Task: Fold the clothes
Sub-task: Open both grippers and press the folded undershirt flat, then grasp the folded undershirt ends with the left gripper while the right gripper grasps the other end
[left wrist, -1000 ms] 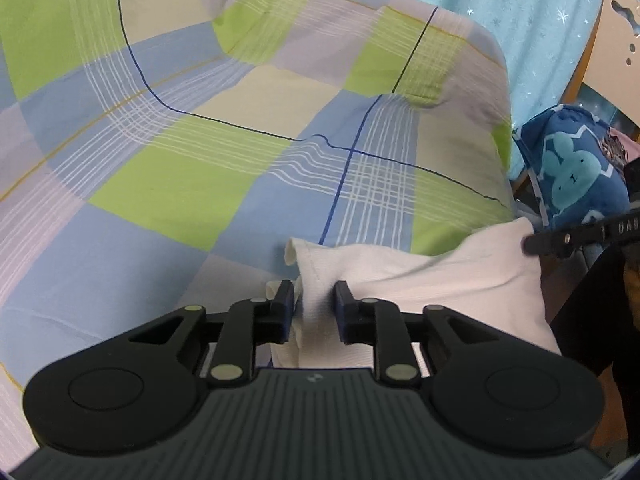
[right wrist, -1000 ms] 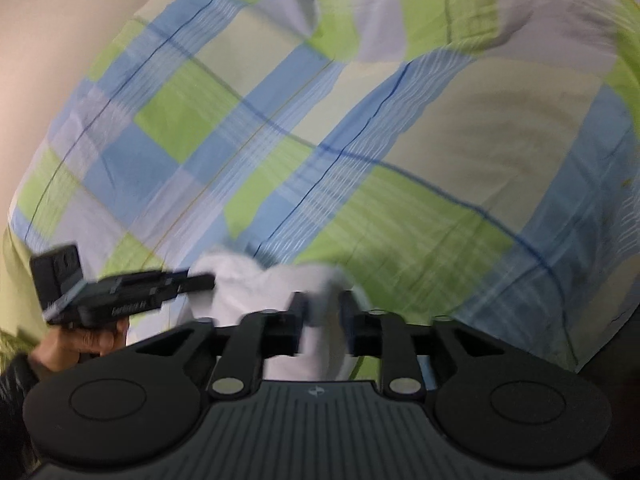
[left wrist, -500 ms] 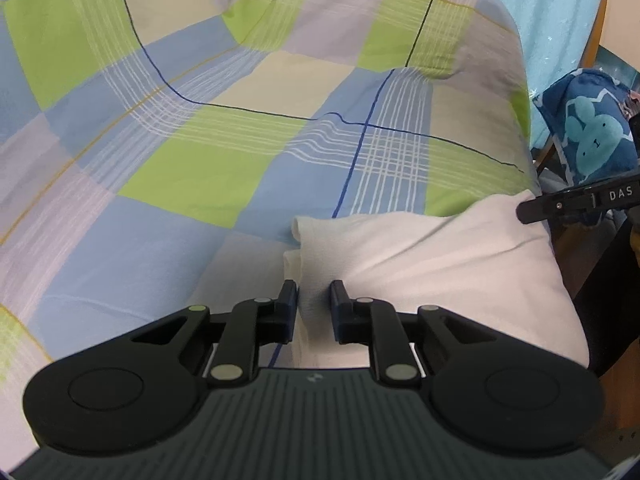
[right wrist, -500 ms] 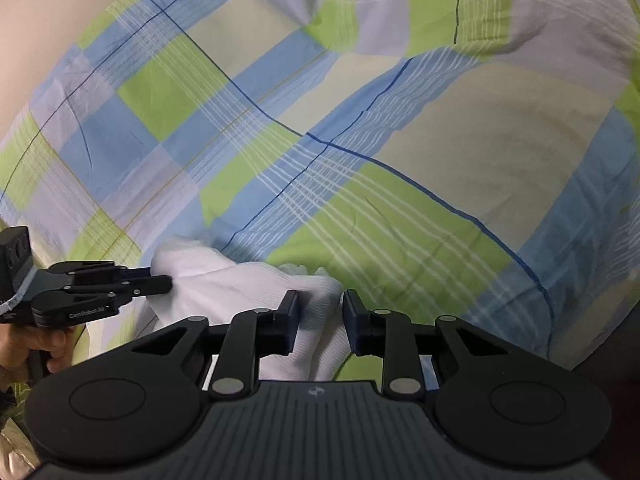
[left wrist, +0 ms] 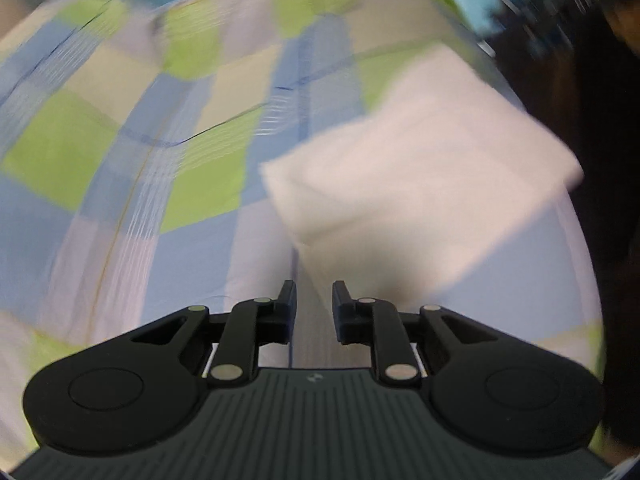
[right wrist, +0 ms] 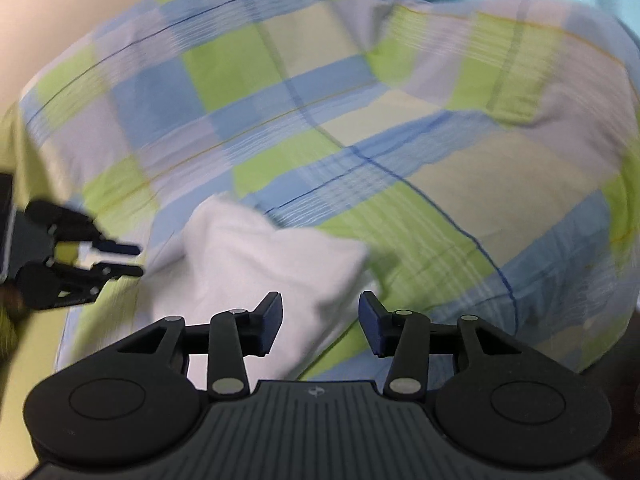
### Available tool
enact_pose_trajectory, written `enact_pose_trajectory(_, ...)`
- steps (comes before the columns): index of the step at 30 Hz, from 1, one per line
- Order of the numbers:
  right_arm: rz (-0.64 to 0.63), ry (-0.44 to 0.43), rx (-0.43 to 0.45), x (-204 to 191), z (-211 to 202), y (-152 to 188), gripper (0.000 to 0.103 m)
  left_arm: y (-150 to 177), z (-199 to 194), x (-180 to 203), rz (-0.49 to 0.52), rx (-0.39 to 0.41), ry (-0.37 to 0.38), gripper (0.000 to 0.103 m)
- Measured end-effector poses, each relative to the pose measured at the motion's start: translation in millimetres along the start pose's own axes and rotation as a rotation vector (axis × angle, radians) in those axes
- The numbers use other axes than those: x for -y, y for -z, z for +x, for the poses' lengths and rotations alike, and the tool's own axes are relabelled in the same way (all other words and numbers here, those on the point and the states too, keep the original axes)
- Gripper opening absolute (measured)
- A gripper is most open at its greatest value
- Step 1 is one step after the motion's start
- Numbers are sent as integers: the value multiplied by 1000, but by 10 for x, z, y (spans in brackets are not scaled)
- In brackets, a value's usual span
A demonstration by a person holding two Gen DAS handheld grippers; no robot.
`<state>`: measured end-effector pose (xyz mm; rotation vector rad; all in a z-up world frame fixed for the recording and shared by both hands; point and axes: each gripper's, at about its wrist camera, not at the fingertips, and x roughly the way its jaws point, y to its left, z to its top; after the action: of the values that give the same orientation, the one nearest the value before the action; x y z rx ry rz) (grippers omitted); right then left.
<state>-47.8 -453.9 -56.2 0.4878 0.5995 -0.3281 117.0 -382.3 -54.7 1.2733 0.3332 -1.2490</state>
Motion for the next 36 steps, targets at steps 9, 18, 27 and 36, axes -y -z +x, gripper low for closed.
enact_pose_trajectory(9,-401,-53,-89,-698,54,248,57,53,113,379,275,-16,-3,26)
enact_pose_trajectory(18,-692,-6,-161,-1015,279,504,64,165,213,550,440,37,-21,26)
enact_pose_trajectory(27,-899,63,-176,-1106,412,707,60,279,245,622,624,64,-59,27)
enact_pose_trajectory(36,-1039,114,-125,-1230,430,778,57,291,404,671,730,87,-141,28)
